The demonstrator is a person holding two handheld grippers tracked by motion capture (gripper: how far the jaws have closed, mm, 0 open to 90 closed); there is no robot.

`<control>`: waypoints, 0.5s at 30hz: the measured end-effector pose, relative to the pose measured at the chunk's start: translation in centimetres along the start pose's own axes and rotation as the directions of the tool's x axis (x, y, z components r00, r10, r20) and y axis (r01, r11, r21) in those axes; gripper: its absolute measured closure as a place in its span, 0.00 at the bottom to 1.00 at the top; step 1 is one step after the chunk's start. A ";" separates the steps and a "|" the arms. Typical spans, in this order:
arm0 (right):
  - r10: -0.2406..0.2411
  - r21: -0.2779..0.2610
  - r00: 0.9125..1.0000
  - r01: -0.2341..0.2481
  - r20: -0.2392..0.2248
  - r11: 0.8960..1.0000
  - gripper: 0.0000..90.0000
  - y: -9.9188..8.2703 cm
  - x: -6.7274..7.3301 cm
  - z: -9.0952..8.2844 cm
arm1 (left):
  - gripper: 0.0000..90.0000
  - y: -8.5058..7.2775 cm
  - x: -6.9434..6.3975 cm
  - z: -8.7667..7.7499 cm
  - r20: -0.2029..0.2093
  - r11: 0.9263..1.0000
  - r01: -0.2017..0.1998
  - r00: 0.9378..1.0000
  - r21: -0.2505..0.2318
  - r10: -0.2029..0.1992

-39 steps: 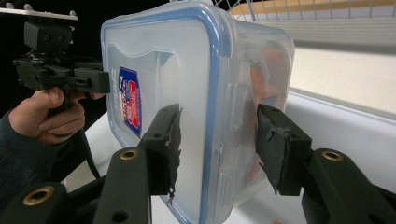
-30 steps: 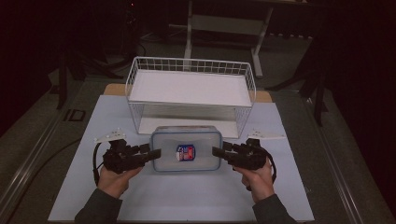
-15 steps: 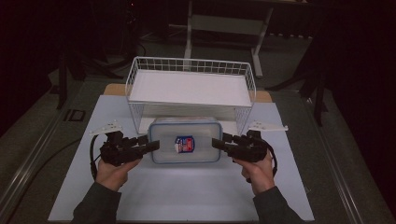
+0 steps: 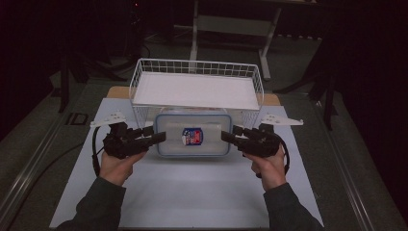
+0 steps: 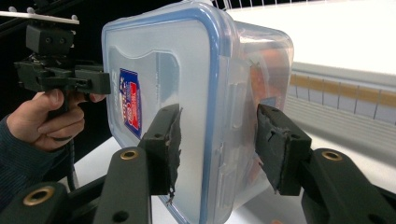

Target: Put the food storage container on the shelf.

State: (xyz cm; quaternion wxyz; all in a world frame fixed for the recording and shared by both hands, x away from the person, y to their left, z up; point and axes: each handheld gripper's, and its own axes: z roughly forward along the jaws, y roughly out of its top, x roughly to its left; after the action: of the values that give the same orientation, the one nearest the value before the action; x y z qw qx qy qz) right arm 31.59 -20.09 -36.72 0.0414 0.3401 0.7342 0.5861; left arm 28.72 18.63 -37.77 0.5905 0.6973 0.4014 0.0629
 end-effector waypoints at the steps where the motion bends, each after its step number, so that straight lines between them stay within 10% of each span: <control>1: -0.002 0.000 1.000 0.002 -0.001 1.000 0.57 0.2 0.0 0.0 | 0.54 0.2 0.0 0.0 -0.001 1.000 -0.007 1.000 0.001 0.007; 15: -0.057 -0.042 0.998 0.058 0.015 0.997 0.57 3.8 0.0 -0.4 | 0.54 4.0 0.2 0.1 0.010 0.997 -0.049 0.999 -0.057 0.050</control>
State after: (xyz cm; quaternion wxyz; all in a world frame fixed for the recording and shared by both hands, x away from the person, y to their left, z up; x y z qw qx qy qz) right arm 33.12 -20.09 -33.24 0.0707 0.3221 0.7306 0.5979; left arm 30.81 18.73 -34.40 0.6106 0.6904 0.3786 0.0847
